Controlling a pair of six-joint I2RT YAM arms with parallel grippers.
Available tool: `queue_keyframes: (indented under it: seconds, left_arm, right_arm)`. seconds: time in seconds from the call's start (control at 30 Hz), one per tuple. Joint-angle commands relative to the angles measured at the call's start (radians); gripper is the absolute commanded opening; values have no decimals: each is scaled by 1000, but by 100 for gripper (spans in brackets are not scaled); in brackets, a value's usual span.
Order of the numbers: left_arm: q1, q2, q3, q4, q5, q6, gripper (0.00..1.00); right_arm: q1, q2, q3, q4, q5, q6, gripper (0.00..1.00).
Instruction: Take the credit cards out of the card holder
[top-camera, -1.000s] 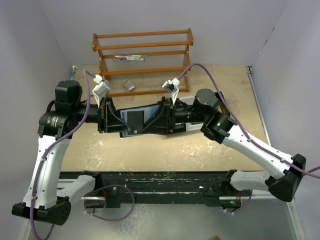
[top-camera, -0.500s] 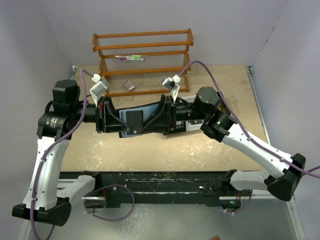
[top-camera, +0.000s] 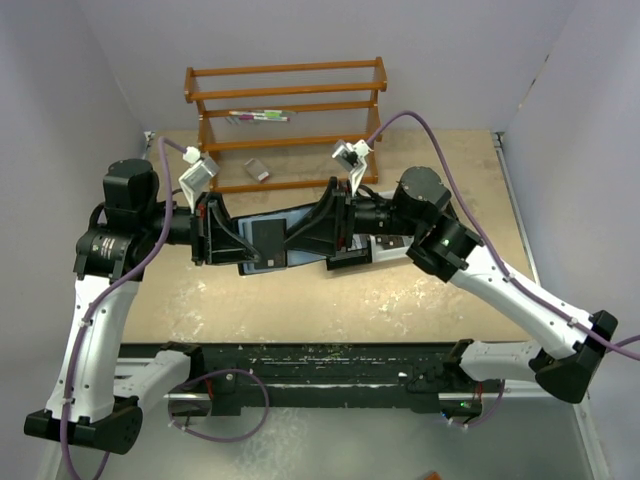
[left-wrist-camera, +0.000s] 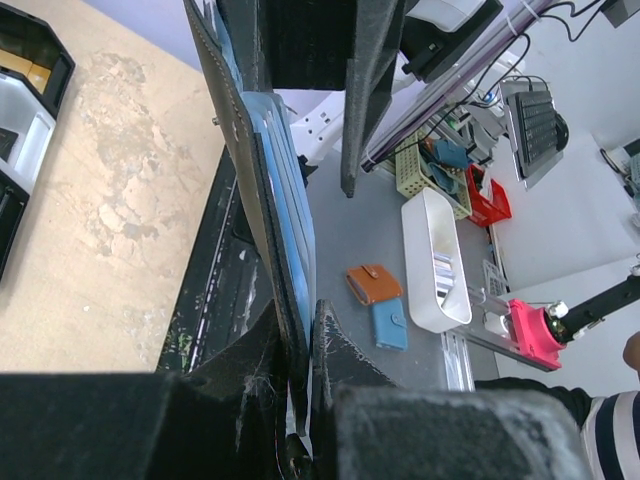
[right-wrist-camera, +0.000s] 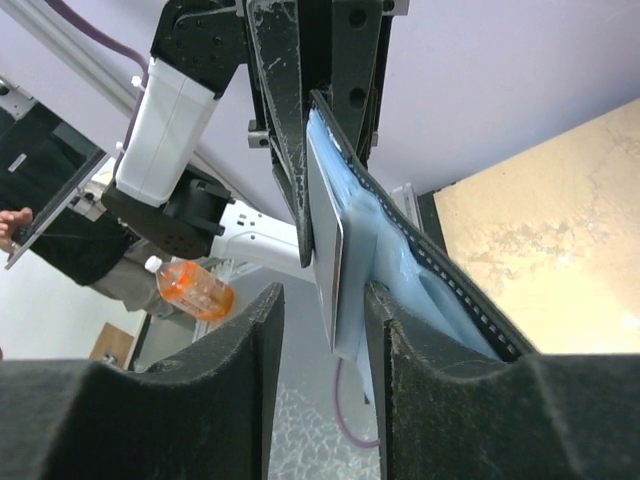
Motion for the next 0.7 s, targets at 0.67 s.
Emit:
queue_keyframes:
  seconds: [0.67]
  left_arm:
    - [-12,-27,-3,72,151,-53,23]
  right_arm:
    - [-32,-17,-70,131,0,58,0]
